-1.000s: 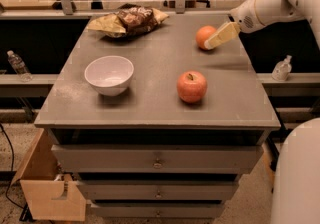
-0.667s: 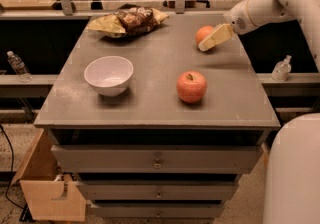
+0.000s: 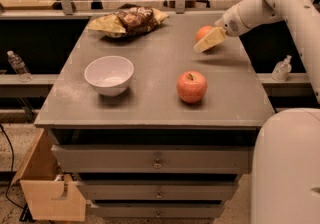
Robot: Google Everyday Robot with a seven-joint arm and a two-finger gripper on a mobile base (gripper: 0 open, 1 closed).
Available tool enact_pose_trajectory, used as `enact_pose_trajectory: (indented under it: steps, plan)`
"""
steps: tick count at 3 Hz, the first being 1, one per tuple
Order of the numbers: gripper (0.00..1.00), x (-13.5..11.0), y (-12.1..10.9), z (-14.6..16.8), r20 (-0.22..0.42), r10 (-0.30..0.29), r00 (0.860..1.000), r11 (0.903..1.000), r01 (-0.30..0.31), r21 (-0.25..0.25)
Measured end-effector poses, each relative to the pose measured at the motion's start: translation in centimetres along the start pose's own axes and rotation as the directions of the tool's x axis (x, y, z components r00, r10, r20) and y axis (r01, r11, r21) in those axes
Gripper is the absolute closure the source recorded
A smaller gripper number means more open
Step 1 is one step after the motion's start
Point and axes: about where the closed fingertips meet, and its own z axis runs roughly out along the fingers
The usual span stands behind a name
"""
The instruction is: Move orange near brown chip bag
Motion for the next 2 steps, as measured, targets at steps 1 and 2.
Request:
enact_pose_trajectory:
  steps: [1, 2]
  plan:
    - [0.41, 0.35, -0.19, 0.45, -0.012, 0.014, 1.0, 0.9999, -0.014, -0.003]
    - [0.72, -0.21, -0.45, -0.42, 0.001, -0.001, 1.0, 1.0, 0.001, 0.006]
